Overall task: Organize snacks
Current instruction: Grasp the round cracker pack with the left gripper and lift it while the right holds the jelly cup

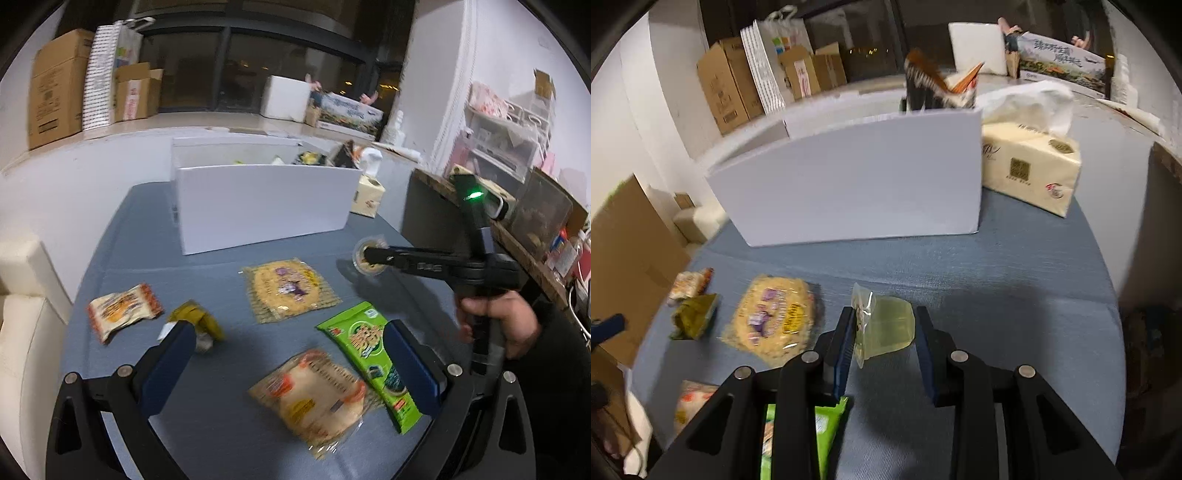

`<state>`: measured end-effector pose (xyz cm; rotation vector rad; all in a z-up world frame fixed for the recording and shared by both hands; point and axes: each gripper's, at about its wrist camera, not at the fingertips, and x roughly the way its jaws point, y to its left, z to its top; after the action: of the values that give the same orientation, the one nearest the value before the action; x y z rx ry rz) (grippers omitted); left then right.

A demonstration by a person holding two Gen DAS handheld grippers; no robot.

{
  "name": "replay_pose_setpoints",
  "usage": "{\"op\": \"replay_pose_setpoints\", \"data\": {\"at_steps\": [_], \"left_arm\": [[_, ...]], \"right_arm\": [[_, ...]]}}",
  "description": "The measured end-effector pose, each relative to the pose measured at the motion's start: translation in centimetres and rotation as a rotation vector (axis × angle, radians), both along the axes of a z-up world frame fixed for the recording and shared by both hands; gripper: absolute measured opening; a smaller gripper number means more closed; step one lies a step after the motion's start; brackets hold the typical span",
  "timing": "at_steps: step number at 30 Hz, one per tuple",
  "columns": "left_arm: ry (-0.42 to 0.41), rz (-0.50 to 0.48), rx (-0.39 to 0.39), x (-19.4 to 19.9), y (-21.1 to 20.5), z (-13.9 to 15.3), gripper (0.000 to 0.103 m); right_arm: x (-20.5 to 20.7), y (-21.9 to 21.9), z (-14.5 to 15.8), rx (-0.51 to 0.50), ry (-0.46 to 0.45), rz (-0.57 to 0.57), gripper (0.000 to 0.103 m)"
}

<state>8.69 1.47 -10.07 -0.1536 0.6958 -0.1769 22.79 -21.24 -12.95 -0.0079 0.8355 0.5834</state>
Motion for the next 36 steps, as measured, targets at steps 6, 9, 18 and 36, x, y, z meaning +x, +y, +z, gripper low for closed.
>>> {"op": "replay_pose_setpoints", "data": {"at_steps": [6, 9, 18, 36], "left_arm": [[0.129, 0.011, 0.05, 6.3, -3.4, -1.6, 0.103], [0.171, 0.023, 0.091, 9.2, -4.8, -3.1, 0.103], [0.292, 0.104, 0.108, 13.5, -4.2, -6.9, 0.099], [0.234, 0.043, 0.103, 13.1, -3.1, -3.8, 0.035]], "right_arm": [[-3.7, -3.9, 1.8, 0.051, -0.018, -0.093, 0.034], [-5.5, -5.0, 1.9, 0.089, -0.026, -0.12, 0.034], [-9.1, -8.4, 1.7, 0.094, -0.037, -0.166, 0.034], [-9.3, -7.0, 1.4, 0.083, -0.044, -0.14, 0.034]]}}
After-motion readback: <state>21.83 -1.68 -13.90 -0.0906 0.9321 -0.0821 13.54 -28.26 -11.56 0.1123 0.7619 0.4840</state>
